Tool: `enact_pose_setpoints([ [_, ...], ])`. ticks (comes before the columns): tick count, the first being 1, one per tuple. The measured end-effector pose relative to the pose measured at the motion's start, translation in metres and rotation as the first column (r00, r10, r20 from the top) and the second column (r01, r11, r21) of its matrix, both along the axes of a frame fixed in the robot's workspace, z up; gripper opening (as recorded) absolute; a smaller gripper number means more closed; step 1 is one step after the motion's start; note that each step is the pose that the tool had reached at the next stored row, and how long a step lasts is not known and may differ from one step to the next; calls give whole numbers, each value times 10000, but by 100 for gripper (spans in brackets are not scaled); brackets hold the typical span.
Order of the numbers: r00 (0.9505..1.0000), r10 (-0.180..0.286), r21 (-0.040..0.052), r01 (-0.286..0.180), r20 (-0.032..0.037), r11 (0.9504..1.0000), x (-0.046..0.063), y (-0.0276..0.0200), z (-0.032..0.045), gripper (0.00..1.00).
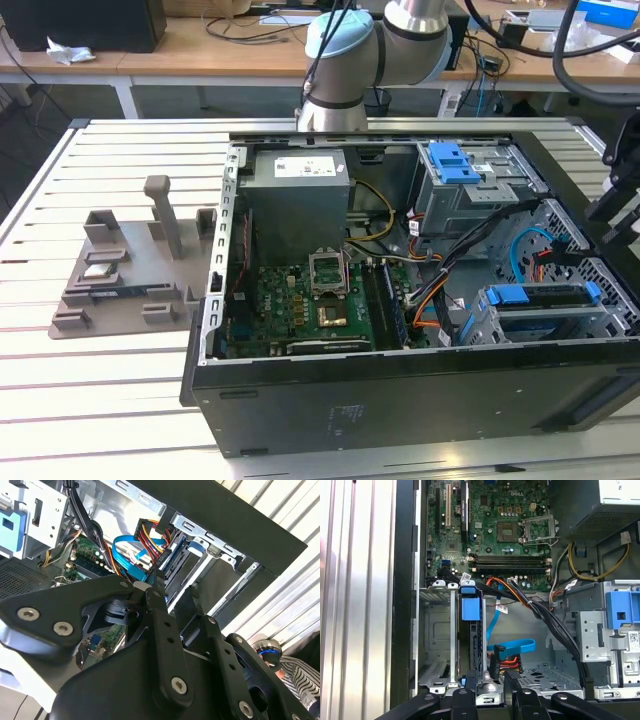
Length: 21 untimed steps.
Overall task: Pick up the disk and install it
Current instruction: 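Insert the first disk wire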
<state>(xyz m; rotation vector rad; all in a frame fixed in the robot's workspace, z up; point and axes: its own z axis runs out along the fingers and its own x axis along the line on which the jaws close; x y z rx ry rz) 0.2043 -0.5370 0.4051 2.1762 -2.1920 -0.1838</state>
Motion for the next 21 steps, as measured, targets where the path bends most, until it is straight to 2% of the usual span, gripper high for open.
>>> enact_pose_setpoints([
  [5,10000,0,0,0,0,10000,0,0,-31,36],
  [11,10000,0,-1,0,0,10000,0,6,-163,36],
  [13,10000,0,-2,0,0,10000,0,36,-247,36],
  [15,10000,-7,-1,7,0,10000,1,109,-315,36],
  [16,10000,-28,0,28,0,10000,1,126,-330,36],
  [18,9999,-105,-4,105,0,9999,2,149,-372,36],
  [21,9999,-137,-11,137,1,9999,7,146,-414,36],
])
